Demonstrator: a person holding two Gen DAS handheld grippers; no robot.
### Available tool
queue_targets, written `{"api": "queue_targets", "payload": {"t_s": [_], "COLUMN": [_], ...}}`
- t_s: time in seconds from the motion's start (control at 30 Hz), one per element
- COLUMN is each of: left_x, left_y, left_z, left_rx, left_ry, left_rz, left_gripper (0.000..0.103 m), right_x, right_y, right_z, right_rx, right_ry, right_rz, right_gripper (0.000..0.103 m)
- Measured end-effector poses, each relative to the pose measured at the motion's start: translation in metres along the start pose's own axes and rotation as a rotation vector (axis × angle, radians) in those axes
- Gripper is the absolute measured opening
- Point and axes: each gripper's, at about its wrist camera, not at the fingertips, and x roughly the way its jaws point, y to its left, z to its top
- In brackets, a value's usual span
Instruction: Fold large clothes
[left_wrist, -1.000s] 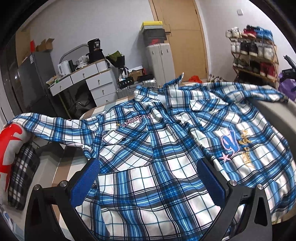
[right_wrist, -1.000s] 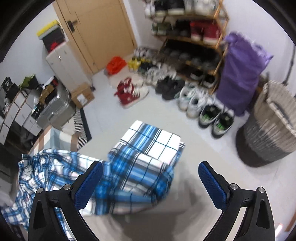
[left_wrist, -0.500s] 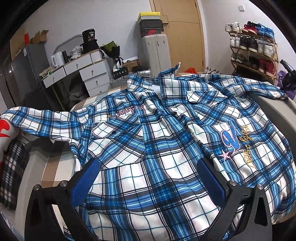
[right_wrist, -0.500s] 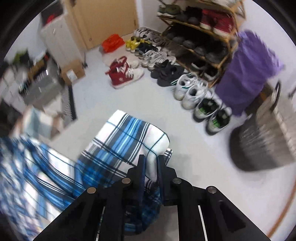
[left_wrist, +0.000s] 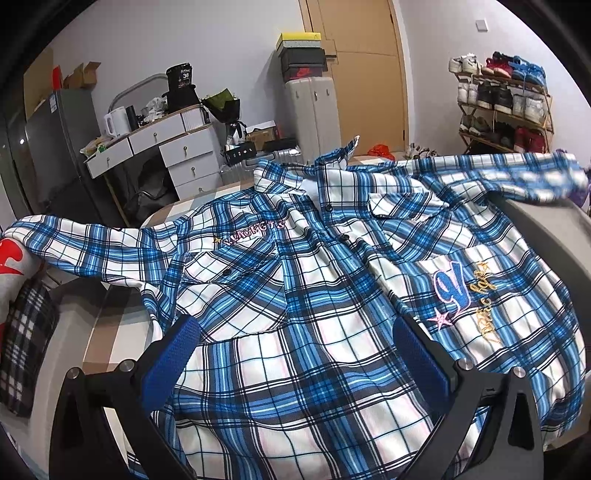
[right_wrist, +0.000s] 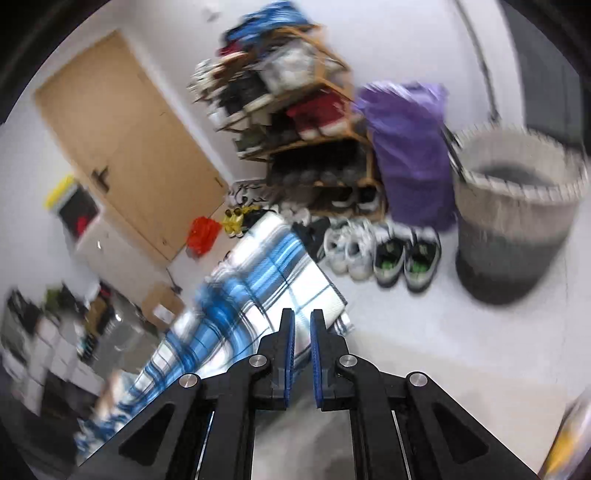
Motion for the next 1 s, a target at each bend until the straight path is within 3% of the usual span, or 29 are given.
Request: {"api": "queue_targets", "payload": {"t_s": [0.2, 0.3, 0.4, 0.43, 0.47, 0.5, 0.53, 0.6, 0.7, 0.9, 0.93, 1.0], "left_x": [-0.006, -0.007, -0.007, -0.005, -0.004, -0.003, -0.002, 0.001, 0.002, 0.005, 0.006, 0.006], "left_y": [-0.005, -0.007, -0.007, -0.008, -0.008, -0.008, -0.008, -0.009, -0.013, -0.017, -0.017, -0.018], "left_z": [-0.002, -0.004, -0.005, -0.005, -0.004, -0.004, -0.004, -0.003, -0.004, -0.007, -0.007, -0.007], "left_rx": [0.025, 0.040, 0.051, 0.053, 0.054, 0.052, 0.048, 0.046, 0.058, 0.077, 0.078, 0.079], "left_ry": [-0.028, -0.034, -0.037, -0.036, -0.034, -0.031, -0.027, -0.019, -0.019, -0.001, 0.000, 0.003], "left_rz": [0.007, 0.014, 0.025, 0.031, 0.032, 0.031, 0.029, 0.026, 0.026, 0.023, 0.022, 0.024], "left_gripper": [0.102, 0.102, 0.102, 0.102, 0.102, 0.102, 0.102, 0.102, 0.102, 0.102, 0.102, 0.102], "right_x": [0.020, 0.031, 0.037, 0.046, 0.053, 0.054, 0.054, 0.058, 0.074, 0.089, 0.090, 0.094], "right_y": [-0.028, -0.029, -0.035, -0.036, -0.036, -0.038, -0.036, -0.032, -0.028, -0.016, -0.011, 0.003], "right_z": [-0.015, -0.005, -0.004, -0.004, -0.006, -0.008, -0.006, -0.002, 0.001, 0.008, 0.008, 0.006], "right_rx": [0.033, 0.032, 0.089, 0.121, 0.148, 0.166, 0.176, 0.166, 0.197, 0.155, 0.130, 0.054], "right_ry": [0.128, 0.165, 0.212, 0.255, 0.286, 0.287, 0.254, 0.232, 0.280, 0.244, 0.236, 0.224], "right_rz": [0.032, 0.098, 0.163, 0.177, 0.191, 0.200, 0.199, 0.204, 0.200, 0.091, 0.063, -0.021], "right_gripper": [0.009, 0.009, 0.018, 0.042, 0.084, 0.096, 0.099, 0.099, 0.099, 0.099, 0.097, 0.079]}}
